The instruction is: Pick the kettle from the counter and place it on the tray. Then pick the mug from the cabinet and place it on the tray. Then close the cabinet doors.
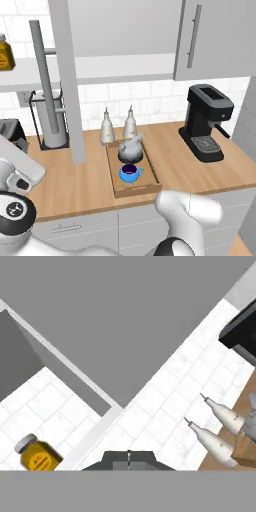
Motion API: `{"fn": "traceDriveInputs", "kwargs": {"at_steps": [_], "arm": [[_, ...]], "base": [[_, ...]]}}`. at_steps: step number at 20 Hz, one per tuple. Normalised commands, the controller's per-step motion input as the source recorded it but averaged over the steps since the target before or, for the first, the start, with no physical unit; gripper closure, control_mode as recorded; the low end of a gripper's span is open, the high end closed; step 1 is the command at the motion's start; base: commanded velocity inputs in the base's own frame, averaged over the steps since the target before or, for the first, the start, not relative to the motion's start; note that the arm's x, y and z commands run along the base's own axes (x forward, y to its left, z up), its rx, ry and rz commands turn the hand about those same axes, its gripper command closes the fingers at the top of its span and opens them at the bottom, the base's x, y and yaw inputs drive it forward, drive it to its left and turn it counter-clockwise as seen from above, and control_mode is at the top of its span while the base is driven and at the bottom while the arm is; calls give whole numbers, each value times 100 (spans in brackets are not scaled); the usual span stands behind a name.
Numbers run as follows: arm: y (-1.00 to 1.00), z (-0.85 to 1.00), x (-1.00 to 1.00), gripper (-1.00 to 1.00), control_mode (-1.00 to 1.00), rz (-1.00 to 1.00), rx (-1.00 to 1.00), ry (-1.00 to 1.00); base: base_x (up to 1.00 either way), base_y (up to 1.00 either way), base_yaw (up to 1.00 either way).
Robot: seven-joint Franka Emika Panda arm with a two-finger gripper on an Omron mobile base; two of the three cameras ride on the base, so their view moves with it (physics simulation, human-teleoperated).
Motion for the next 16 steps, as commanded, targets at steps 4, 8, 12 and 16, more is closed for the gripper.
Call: {"fn": "traceDriveInputs", "kwargs": {"at_steps": [4,8,12,16], "arm": [[43,-47,99,100,-100,-27,-20,-1],[55,-9,71,100,-100,-26,-6,-10],[-8,11,44,100,-100,-25,0,-11],[-83,27,0,100,-100,-23,0,-15]], "base": [[0,0,0],[0,0,0],[0,0,0],[0,0,0]]}}
